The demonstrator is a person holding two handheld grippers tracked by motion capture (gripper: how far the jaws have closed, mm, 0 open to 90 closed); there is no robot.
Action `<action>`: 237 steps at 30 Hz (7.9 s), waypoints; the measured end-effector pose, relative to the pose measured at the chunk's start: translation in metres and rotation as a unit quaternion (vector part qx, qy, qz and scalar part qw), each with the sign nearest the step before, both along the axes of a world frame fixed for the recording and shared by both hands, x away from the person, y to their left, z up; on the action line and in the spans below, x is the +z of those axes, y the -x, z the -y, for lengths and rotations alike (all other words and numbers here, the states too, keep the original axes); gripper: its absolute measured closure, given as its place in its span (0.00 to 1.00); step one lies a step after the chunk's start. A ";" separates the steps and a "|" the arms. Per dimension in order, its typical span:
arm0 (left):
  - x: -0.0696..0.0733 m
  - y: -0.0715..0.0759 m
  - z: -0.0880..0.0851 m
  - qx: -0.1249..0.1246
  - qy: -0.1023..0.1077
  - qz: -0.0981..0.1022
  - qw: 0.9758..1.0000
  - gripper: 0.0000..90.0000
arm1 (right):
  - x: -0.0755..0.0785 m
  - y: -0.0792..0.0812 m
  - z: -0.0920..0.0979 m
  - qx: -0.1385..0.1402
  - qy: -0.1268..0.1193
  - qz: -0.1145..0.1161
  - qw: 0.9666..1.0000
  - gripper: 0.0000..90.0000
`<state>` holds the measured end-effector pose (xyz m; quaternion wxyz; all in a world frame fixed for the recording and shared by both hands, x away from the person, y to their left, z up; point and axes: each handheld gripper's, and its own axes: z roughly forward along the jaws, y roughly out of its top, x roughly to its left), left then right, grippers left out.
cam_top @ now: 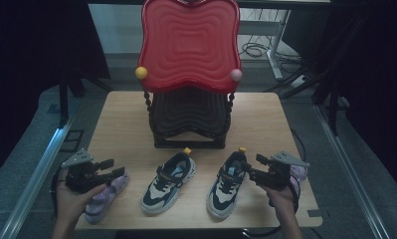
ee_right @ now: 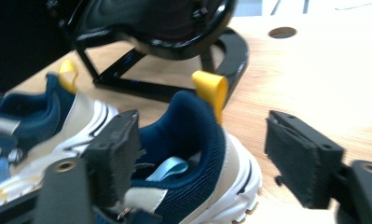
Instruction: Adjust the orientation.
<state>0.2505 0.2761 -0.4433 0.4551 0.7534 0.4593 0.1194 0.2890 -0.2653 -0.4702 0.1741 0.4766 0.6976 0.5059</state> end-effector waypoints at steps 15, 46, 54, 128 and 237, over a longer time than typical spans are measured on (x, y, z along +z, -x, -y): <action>0.003 0.005 0.008 -0.032 0.017 0.002 0.999 0.46 | 0.010 0.004 0.021 0.009 0.039 -0.019 0.999 0.57; -0.002 0.004 0.002 -0.013 0.001 -0.005 1.000 0.46 | -0.004 0.055 0.117 -0.051 0.067 -0.021 0.996 1.00; -0.005 0.003 0.001 -0.010 -0.001 -0.011 1.000 0.46 | -0.009 0.062 0.130 -0.063 0.075 -0.027 0.995 1.00; -0.012 -0.001 -0.004 -0.003 0.000 -0.022 1.000 0.45 | -0.041 0.073 0.118 0.022 0.118 -0.075 0.990 0.99; -0.016 0.002 -0.008 0.005 -0.004 -0.029 1.000 0.45 | -0.047 0.030 0.031 -0.090 0.201 -0.054 0.974 1.00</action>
